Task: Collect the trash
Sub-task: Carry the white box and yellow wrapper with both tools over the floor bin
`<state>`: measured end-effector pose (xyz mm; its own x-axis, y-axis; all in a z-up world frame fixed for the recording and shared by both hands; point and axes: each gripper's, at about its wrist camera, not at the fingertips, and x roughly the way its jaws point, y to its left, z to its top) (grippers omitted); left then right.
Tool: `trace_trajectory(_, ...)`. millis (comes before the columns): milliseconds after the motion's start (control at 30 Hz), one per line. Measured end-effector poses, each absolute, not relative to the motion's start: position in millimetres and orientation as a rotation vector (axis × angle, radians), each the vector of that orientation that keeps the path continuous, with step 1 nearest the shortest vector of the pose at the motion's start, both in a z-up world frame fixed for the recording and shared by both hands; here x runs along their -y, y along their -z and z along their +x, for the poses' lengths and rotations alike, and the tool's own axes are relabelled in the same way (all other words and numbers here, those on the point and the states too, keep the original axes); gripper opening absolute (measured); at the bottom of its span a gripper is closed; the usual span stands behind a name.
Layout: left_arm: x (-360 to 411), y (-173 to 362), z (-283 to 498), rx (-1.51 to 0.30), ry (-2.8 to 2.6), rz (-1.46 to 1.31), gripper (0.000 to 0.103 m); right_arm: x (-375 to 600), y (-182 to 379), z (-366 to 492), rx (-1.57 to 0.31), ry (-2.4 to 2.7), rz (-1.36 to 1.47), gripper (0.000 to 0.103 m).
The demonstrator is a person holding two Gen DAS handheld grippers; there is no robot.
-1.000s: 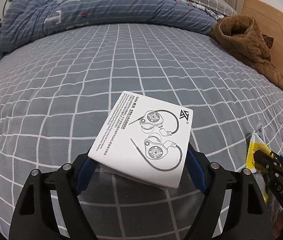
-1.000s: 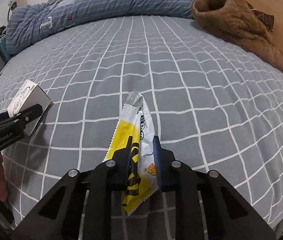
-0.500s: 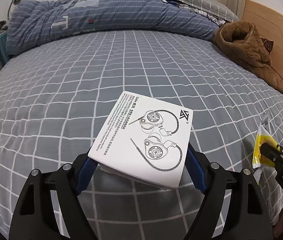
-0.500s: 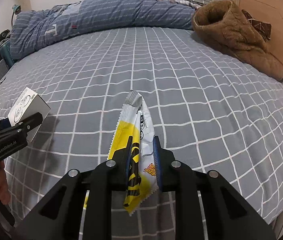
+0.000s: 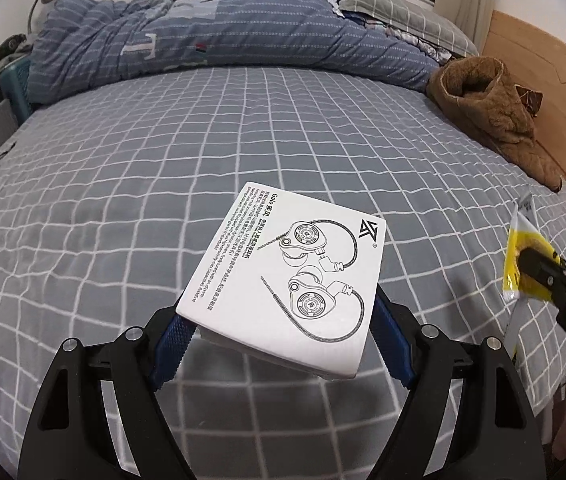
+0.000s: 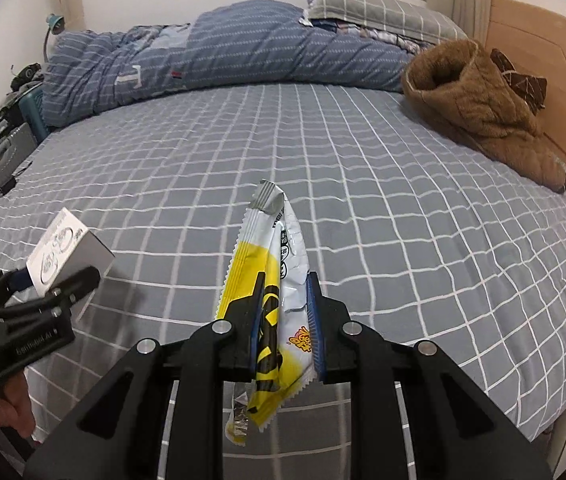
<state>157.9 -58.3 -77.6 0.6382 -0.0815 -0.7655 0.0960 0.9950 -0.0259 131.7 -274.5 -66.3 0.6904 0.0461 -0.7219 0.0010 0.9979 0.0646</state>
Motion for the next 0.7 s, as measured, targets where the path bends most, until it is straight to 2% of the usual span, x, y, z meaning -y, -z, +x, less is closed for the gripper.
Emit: trace_trajectory(700,-14,59,67,-0.844,0.026,-0.036,0.078,206,52,69,-0.762,-0.093,0.03,0.018)
